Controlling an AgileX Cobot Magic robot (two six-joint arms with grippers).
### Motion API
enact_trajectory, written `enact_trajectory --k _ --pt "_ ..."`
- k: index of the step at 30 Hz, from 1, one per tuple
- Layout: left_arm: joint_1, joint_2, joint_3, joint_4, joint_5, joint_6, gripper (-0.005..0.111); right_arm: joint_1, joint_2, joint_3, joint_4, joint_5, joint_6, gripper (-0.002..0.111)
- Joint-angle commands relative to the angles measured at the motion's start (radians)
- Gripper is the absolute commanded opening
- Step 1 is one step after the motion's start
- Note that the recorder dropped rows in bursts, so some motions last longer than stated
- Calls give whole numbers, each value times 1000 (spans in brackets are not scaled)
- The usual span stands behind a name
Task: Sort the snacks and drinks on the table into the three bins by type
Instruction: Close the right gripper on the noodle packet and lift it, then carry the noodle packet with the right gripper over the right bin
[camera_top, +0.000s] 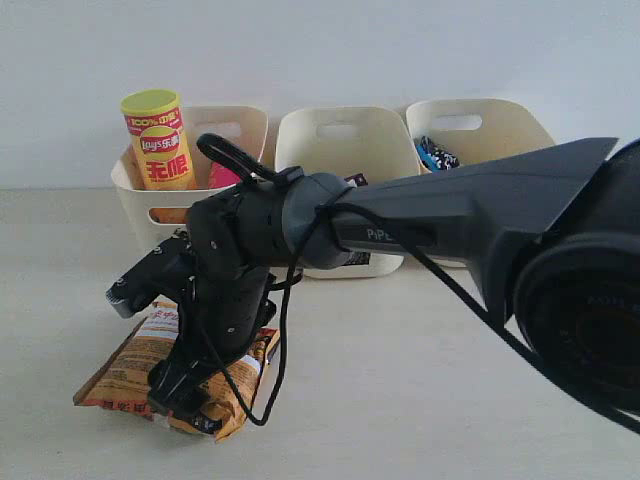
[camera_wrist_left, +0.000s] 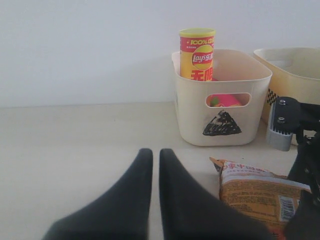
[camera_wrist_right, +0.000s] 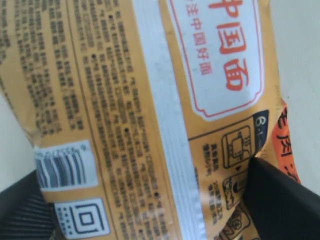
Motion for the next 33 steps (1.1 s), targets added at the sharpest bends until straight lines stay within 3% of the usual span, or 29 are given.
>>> enact_trajectory --k 1,23,33 --pt "3 -3 2 -3 9 2 4 -3 15 14 -5 115 18 2" --pt "3 -3 2 -3 9 2 4 -69 -259 14 84 224 -58 0" --pt "3 -3 2 -3 9 2 4 -170 -463 14 112 262 -74 0"
